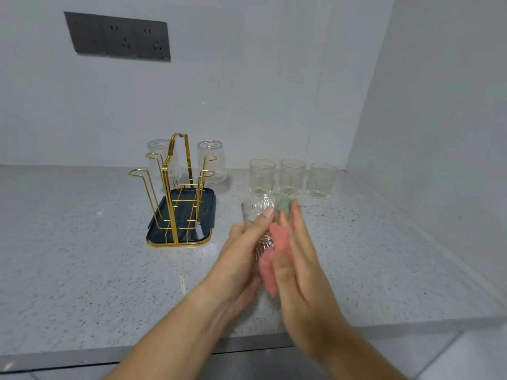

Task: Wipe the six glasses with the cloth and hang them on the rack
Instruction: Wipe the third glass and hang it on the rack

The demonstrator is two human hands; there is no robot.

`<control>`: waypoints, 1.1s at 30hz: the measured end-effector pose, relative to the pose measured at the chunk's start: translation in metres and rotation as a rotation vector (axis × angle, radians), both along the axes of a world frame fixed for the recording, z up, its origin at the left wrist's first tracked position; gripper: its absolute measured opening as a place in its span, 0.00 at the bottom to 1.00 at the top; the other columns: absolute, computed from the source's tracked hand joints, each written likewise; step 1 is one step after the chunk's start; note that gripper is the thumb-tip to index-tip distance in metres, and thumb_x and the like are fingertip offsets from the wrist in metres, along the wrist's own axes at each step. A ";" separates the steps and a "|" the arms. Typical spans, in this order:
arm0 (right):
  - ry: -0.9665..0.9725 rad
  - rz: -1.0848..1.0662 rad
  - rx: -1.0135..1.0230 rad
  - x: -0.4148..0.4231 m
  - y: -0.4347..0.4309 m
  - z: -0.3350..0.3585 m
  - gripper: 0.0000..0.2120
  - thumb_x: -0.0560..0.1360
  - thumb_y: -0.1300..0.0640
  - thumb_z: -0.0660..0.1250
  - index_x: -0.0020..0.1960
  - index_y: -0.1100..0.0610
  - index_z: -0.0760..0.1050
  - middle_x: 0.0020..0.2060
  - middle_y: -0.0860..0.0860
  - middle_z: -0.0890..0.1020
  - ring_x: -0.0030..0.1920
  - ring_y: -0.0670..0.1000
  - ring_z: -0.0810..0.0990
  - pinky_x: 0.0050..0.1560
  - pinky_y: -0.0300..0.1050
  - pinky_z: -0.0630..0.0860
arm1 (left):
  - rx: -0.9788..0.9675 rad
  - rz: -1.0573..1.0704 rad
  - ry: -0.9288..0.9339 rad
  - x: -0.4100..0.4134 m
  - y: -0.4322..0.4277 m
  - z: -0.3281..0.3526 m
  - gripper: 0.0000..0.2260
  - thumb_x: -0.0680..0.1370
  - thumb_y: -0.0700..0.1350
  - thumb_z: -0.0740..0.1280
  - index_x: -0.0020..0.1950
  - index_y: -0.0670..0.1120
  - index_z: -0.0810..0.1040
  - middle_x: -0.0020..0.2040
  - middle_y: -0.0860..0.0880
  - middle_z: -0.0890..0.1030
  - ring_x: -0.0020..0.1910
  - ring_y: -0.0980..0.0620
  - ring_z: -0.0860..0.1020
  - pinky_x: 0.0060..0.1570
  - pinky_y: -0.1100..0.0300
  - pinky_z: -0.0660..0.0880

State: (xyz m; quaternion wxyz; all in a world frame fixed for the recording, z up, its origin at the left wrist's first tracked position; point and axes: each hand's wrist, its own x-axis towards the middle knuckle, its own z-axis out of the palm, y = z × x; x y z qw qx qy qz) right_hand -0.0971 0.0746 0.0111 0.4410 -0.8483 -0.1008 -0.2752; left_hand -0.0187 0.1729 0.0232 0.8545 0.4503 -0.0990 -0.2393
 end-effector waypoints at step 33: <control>0.059 -0.024 0.112 0.000 -0.004 0.002 0.21 0.85 0.43 0.47 0.77 0.33 0.49 0.79 0.29 0.54 0.79 0.35 0.53 0.82 0.46 0.53 | 0.003 -0.051 0.055 -0.006 -0.001 -0.006 0.24 0.82 0.61 0.64 0.70 0.46 0.81 0.67 0.40 0.82 0.70 0.39 0.79 0.76 0.38 0.67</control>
